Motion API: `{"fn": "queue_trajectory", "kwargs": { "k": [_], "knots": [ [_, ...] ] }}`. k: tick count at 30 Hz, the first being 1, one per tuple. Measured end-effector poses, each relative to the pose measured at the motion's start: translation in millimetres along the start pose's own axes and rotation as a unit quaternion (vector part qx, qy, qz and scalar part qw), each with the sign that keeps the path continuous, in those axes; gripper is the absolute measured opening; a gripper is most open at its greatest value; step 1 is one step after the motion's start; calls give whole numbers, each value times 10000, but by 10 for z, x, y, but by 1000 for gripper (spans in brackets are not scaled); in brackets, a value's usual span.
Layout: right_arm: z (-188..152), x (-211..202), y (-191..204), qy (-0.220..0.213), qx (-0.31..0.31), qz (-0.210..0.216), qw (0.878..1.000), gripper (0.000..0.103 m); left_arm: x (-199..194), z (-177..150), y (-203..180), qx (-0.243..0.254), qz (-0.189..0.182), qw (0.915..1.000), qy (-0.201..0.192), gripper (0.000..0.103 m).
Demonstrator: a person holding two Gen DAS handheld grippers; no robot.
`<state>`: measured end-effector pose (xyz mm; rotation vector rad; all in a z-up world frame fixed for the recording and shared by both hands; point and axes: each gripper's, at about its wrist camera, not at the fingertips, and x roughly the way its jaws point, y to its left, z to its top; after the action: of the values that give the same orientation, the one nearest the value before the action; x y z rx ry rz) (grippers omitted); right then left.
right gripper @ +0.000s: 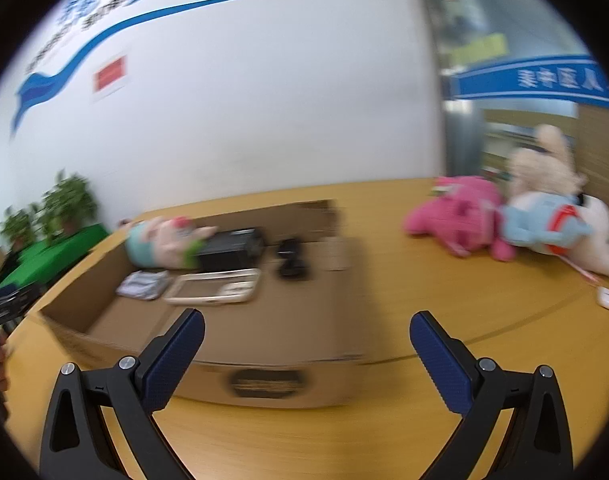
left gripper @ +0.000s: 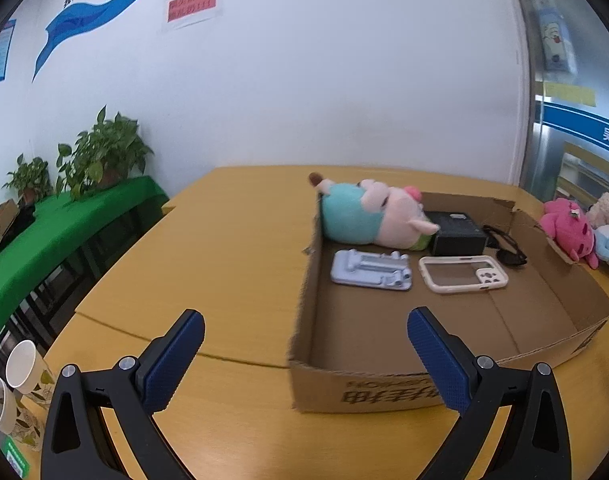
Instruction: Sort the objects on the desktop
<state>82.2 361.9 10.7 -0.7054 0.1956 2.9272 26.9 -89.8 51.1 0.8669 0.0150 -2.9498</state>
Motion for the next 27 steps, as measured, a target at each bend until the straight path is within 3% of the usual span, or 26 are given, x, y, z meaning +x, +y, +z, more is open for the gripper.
{"fn": "queue_trajectory", "kwargs": {
  "k": [1,4,7,9,12,15,20,22,27],
  "knots": [
    [17,75,-229,197,-2,-355,9992,103,48,-29,118,-77,72,9998,145,103],
    [-23,396,-675,931,77,-782,9926,103,262,-182,463,-365,4,9973,635,103],
    [-145,738,-951,1482,183,-885,9848,103,386,-296,751,-904,-821,9903,659,103],
    [-288,993,-1086,1875,271,-987,9769,103,440,-338,876,-1155,-953,9853,818,103],
    [-414,1124,-1218,2155,433,-972,9707,103,461,-377,925,-1005,-307,9897,972,103],
    [-498,1184,-1177,2228,197,-1086,9686,103,574,-444,1035,-930,-165,9883,1198,103],
    [-532,1260,-1192,2228,221,-1026,9692,103,1015,-630,1182,-811,189,9779,1916,103],
    [-520,1302,-1217,2239,244,-1045,9687,103,1074,-640,1150,-608,462,9809,1791,103],
    [-493,1352,-1267,2240,301,-1109,9678,103,1121,-628,1095,-400,449,9808,1855,103]
  ]
}}
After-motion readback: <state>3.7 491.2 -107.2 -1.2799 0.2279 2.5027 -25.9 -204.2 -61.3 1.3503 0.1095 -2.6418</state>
